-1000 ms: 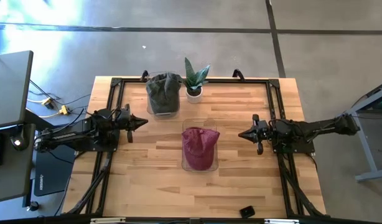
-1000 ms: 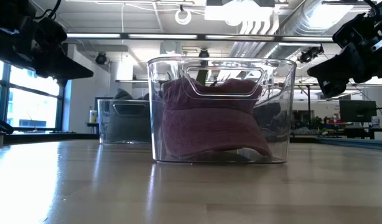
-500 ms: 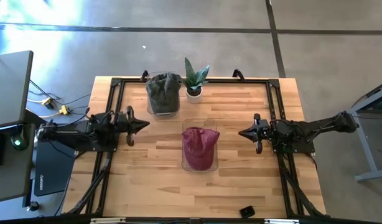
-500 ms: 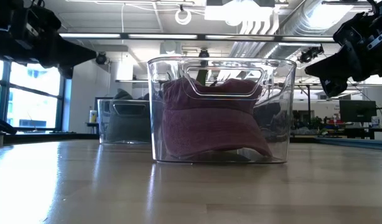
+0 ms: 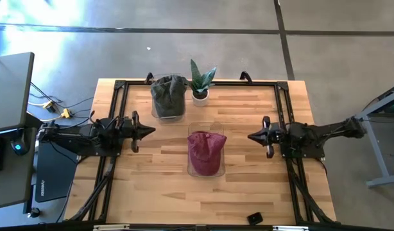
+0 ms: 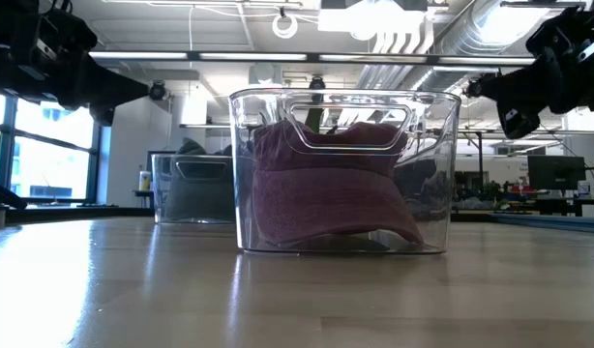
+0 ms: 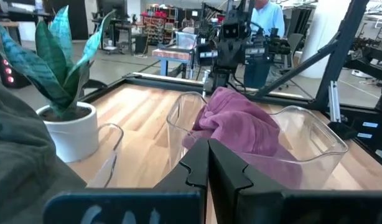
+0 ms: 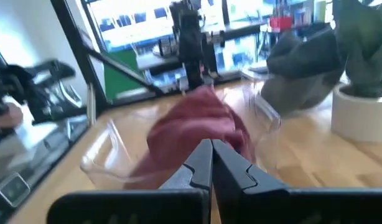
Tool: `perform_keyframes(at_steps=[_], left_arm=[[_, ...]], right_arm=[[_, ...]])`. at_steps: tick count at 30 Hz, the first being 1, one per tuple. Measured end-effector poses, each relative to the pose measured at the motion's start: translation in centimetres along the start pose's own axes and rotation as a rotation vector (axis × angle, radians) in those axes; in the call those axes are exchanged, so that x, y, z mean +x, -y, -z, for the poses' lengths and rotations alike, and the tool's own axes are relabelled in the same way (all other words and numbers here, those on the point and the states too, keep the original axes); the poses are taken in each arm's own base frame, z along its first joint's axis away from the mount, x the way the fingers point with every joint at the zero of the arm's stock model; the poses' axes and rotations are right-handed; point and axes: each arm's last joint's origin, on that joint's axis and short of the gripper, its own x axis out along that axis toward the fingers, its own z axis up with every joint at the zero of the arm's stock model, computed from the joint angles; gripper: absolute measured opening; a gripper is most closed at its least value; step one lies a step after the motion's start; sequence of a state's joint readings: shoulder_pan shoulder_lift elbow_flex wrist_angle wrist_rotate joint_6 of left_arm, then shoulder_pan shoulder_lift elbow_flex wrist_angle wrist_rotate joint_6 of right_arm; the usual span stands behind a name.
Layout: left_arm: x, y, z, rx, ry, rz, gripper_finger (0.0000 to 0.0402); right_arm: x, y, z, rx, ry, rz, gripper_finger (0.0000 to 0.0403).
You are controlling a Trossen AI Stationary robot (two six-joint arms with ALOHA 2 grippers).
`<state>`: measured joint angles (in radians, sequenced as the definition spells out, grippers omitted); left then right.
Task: Pick & Place hat
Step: Return to Home Position
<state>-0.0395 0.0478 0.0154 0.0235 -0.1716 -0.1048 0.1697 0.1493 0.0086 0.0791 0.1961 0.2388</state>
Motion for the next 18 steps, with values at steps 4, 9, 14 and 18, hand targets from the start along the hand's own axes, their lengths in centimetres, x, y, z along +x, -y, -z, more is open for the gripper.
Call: perform_keyframes(at_steps=[4,9,14,18], left_arm=[[0.02,0.00,0.00,-0.004,-0.001,0.000,0.0000],[0.02,0.00,-0.02,-0.005,0.002,-0.001,0.0000],[0.04,-0.01,0.00,-0.005,0.000,-0.008,0.0000],[0.04,-0.01,0.01,-0.005,-0.001,-0.007,0.0000]], right_arm=[[-0.80,-0.02,-0.74,0.010,0.067,-0.019,0.0000],[-1.09,-0.07,-1.09,-0.044,0.086,-0.024,0.0000],[-1.01,0.11,-1.04,-0.085,0.114,0.020,0.0000],[-0.97,0.34,-1.04,-0.127,0.110,0.027,0.0000]])
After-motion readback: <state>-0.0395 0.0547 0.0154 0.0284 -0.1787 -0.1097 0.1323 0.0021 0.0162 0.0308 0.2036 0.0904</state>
